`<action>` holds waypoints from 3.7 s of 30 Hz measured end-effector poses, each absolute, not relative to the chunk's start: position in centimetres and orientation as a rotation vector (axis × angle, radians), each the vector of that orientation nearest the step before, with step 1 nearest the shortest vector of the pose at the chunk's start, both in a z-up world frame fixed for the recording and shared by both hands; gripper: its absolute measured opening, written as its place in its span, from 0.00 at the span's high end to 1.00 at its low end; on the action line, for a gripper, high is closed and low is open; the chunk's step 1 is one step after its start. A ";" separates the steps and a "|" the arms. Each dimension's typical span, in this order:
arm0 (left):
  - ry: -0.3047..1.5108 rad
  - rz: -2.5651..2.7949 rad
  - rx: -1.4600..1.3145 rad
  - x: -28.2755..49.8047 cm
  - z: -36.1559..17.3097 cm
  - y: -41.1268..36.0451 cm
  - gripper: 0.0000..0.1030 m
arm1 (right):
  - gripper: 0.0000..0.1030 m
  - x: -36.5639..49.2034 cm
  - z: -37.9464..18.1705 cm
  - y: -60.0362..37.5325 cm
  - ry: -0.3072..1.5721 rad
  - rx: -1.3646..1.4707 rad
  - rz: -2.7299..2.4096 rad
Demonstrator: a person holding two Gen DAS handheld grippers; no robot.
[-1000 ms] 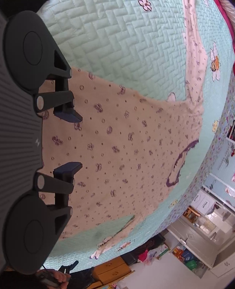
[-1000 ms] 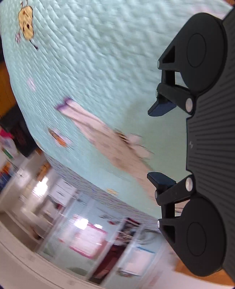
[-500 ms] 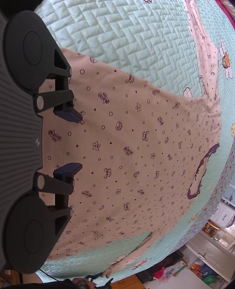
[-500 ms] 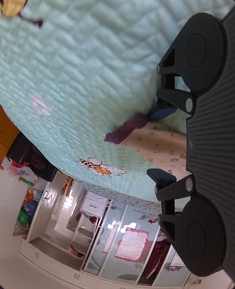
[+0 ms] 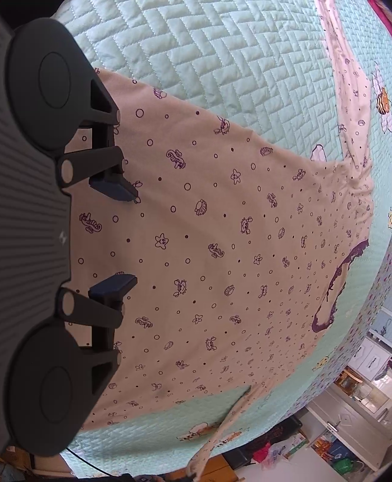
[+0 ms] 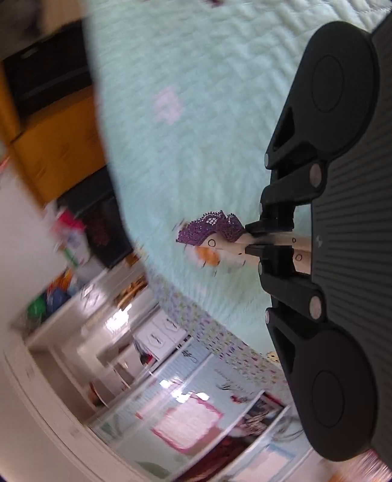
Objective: Fold clothes
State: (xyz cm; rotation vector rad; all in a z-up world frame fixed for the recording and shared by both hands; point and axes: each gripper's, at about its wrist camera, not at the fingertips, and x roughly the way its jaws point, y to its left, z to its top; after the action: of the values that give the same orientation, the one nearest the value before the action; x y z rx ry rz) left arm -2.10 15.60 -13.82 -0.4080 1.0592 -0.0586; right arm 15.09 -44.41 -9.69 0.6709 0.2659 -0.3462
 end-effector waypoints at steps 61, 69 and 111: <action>0.970 -0.074 -0.662 -4.8 -14.9 23.0 0.37 | 0.88 16.9 -21.3 -24.1 0.522 1.298 -0.041; 0.961 -0.081 -0.666 -4.4 -15.1 23.0 0.37 | 0.81 17.3 -14.9 -23.8 0.498 1.030 0.055; 0.662 0.276 -0.311 24.5 -11.8 22.4 0.36 | 0.56 16.3 -21.0 -17.2 0.560 0.732 0.392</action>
State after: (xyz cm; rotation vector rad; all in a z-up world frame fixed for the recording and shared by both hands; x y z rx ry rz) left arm 24.45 22.39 -11.79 -0.3108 0.6623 0.2759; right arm 16.32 -17.19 -20.99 0.7325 0.5600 0.3917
